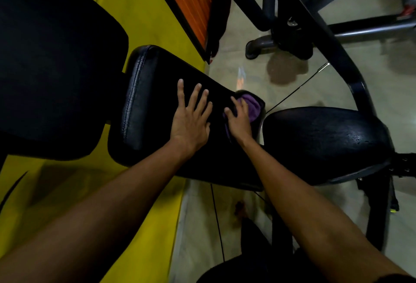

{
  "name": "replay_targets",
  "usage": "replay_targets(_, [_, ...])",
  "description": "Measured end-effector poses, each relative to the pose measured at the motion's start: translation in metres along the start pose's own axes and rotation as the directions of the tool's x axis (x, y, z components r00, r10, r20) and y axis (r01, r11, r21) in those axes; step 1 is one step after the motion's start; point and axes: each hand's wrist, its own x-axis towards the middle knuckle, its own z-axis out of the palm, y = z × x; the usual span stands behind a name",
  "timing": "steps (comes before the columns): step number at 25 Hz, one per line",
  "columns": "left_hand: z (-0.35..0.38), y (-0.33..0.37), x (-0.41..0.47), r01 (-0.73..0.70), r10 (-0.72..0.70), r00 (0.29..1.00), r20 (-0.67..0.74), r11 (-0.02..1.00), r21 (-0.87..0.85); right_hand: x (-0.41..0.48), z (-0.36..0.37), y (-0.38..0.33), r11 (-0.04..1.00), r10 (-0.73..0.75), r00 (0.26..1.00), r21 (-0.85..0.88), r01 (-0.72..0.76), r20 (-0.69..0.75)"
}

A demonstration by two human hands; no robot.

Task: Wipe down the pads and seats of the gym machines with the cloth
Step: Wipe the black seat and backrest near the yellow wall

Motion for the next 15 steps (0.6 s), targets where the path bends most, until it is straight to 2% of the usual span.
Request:
replay_targets(3, [0.004, 0.005, 0.007, 0.001, -0.002, 1.0, 0.005, 0.999, 0.036, -0.027, 0.007, -0.013, 0.978, -0.207, 0.976, -0.001, 0.208, 0.07])
replay_targets(6, [0.005, 0.005, 0.008, 0.005, -0.005, 1.0, 0.008, 1.0, 0.03, -0.073, 0.001, 0.028, 0.961, -0.269, 0.949, -0.026, 0.277, 0.164])
replay_targets(7, [0.004, 0.005, 0.01, 0.003, -0.003, 1.0, 0.012, 1.0, 0.027, -0.073, -0.003, 0.044, 0.971, -0.231, 0.958, -0.025, 0.238, 0.172])
replay_targets(9, [0.001, 0.006, 0.013, -0.002, 0.002, 1.0, 0.027, 1.0, 0.007, -0.045, -0.01, 0.058, 0.998, -0.056, 0.99, -0.002, 0.057, 0.133])
replay_targets(11, [0.0, 0.007, 0.015, -0.001, 0.001, 0.999, 0.036, 1.0, -0.005, -0.007, -0.019, 0.046, 0.992, 0.12, 0.99, 0.022, -0.122, 0.068])
replay_targets(12, [0.0, 0.007, 0.017, 0.0, 0.001, 0.999, 0.04, 1.0, -0.009, 0.01, -0.02, 0.035, 0.986, 0.162, 0.986, 0.036, -0.163, 0.046])
replay_targets(13, [0.0, 0.007, 0.02, 0.0, 0.001, 0.999, 0.041, 1.0, -0.015, 0.021, -0.019, 0.02, 0.987, 0.152, 0.988, 0.045, -0.153, 0.032])
replay_targets(15, [-0.003, 0.009, 0.028, -0.014, 0.015, 0.999, 0.042, 0.999, -0.029, 0.018, -0.008, -0.003, 0.999, -0.019, 0.999, 0.028, 0.018, 0.037])
